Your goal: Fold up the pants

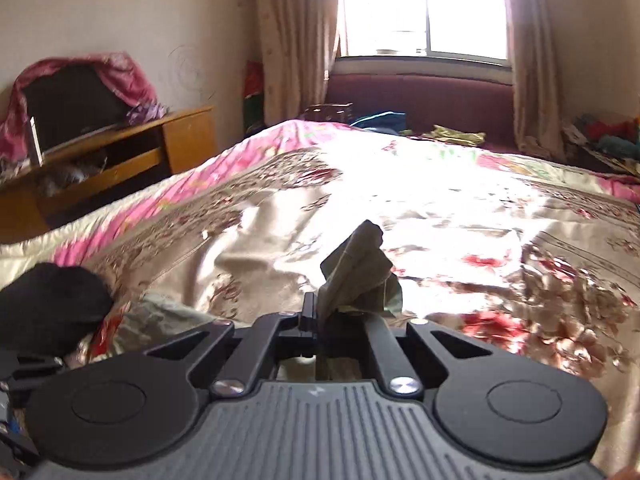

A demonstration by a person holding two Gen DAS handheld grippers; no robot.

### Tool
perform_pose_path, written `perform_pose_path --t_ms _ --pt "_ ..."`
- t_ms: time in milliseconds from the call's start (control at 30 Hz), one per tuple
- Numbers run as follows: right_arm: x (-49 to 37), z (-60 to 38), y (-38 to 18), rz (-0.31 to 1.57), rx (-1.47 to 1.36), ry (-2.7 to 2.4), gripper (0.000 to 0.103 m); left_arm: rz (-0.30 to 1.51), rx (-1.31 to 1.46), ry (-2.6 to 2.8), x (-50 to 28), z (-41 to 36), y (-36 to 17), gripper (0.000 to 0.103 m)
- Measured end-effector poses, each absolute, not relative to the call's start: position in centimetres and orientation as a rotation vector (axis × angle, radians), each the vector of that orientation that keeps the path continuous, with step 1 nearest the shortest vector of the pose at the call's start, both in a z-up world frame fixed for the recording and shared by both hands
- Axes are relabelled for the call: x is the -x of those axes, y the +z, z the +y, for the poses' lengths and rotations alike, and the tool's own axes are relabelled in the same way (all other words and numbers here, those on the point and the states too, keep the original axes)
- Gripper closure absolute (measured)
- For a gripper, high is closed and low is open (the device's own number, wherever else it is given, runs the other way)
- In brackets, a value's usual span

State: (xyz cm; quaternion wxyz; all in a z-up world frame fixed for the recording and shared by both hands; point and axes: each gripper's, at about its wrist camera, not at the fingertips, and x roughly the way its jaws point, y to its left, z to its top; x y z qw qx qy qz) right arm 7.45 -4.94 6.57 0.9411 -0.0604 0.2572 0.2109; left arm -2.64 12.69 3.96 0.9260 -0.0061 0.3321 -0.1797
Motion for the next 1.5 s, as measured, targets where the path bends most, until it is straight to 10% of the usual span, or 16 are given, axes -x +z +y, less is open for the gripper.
perform_pose_path --t_ms 800,1033,1500 --pt "-4.3 14.1 -0.9 0.582 0.583 0.689 0.093 0.703 0.190 -0.231 7.0 23.3 0.4 0.039" --pt "-4.7 11.2 0.3 0.656 0.363 0.724 0.061 0.703 0.131 -0.241 7.1 22.7 1.1 0.039" --pt "-13.6 2.4 0.0 0.812 0.049 0.597 0.060 0.651 0.033 -0.397 -1.0 16.6 2.4 0.035"
